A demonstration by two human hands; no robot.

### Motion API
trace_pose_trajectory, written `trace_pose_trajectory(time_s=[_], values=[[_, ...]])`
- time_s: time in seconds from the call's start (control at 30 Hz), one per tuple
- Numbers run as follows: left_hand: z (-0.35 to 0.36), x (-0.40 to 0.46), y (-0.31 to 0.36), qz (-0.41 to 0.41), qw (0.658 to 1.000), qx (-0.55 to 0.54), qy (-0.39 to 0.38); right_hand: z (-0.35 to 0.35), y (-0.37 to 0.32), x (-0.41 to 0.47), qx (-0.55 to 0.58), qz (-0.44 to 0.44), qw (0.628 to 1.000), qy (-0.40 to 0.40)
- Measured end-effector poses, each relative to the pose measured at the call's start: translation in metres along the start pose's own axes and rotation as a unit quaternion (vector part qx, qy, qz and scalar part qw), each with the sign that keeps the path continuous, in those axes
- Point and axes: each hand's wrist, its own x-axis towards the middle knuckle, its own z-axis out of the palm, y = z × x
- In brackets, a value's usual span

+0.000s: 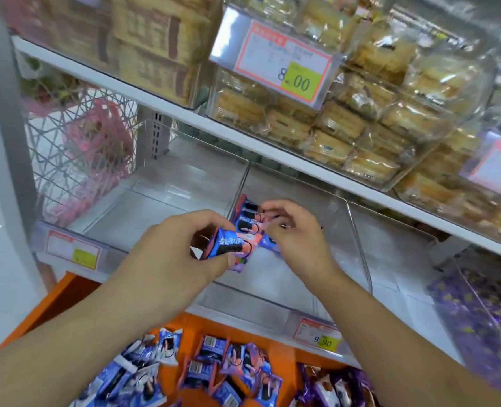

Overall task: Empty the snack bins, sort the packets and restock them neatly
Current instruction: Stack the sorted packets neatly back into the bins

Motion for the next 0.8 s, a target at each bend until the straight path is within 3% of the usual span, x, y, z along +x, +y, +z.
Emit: trace_pose_trajectory(time_s=[0.07,0.17,0.27,0.4,0.5,0.63,0.8], values=[[0.001,-0.001,0.003,0.002,1.000,-0.012,0.006,-0.020,-0.034,-0.030,0.152,-0.004,0.984,-0.093],[0.005,-0.001,0.008,0.005,0.999,-0.040,-0.005,-0.033,-0.064,-0.064,0.107,-0.069,0.976,-0.175],[0.010,0.000,0.006,0.035,0.999,-0.002,0.000,-0.032,-0.056,-0.063,0.058,-0.041,0.989,-0.132],[0.007,0.002,-0.005,0.086,0.982,0.166,0.029,-0.033,-0.033,-0.042,0.036,0.011,0.996,-0.078],[0.006,0.003,-0.015,0.078,0.968,0.239,0.007,-0.016,-0.006,-0.019,-0.116,0.018,0.990,-0.075],[0.010,0.004,-0.018,0.083,0.965,0.249,0.005,0.013,0.021,0.009,-0.213,-0.021,0.972,-0.096],[0.012,0.008,-0.020,0.094,0.965,0.246,0.017,0.036,0.042,0.033,-0.335,-0.086,0.936,-0.070]])
